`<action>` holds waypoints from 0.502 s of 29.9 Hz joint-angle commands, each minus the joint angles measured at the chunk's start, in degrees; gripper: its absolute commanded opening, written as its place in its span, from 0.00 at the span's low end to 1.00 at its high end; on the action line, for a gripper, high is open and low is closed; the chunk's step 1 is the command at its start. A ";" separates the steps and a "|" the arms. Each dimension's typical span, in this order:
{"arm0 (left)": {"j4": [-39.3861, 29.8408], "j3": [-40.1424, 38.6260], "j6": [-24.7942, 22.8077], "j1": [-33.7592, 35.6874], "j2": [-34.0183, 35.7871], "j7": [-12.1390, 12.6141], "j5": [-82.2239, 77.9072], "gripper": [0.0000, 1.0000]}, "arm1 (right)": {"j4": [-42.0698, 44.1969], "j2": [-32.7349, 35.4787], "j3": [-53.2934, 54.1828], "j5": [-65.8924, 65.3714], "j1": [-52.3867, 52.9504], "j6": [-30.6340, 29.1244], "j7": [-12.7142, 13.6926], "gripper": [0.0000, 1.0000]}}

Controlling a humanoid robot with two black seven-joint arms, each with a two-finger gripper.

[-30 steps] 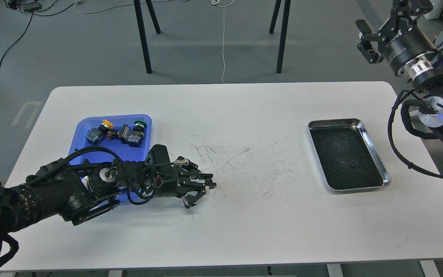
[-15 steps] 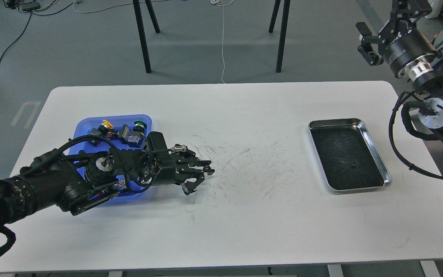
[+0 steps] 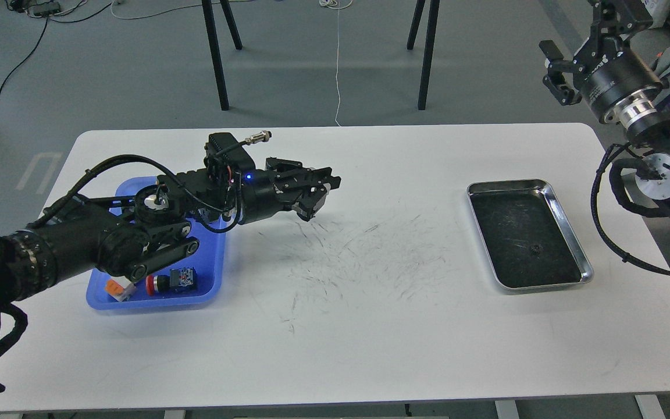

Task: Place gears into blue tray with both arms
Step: 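Lift the black part and carry it over the blue tray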

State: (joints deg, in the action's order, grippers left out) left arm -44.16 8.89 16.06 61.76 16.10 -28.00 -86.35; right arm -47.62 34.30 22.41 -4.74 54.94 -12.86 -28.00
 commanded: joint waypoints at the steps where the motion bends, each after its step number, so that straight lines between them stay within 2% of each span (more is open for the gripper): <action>1: -0.13 -0.44 -2.08 1.25 0.33 0.00 6.96 0.18 | -0.01 0.07 0.01 -0.18 -0.80 -0.14 0.00 0.98; 10: -0.39 -0.89 -5.51 2.40 3.05 0.00 16.65 0.19 | -0.36 -0.55 -0.08 -0.27 -3.44 -2.34 0.00 0.98; 15: -4.51 -0.89 -7.62 2.40 7.96 0.00 16.65 0.19 | -0.63 -0.64 0.01 -0.27 -4.14 -2.43 0.00 0.98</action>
State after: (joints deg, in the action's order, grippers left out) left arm -45.88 8.00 9.82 64.14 20.71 -28.00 -69.75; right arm -48.06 33.71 22.36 -5.01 51.25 -15.20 -28.00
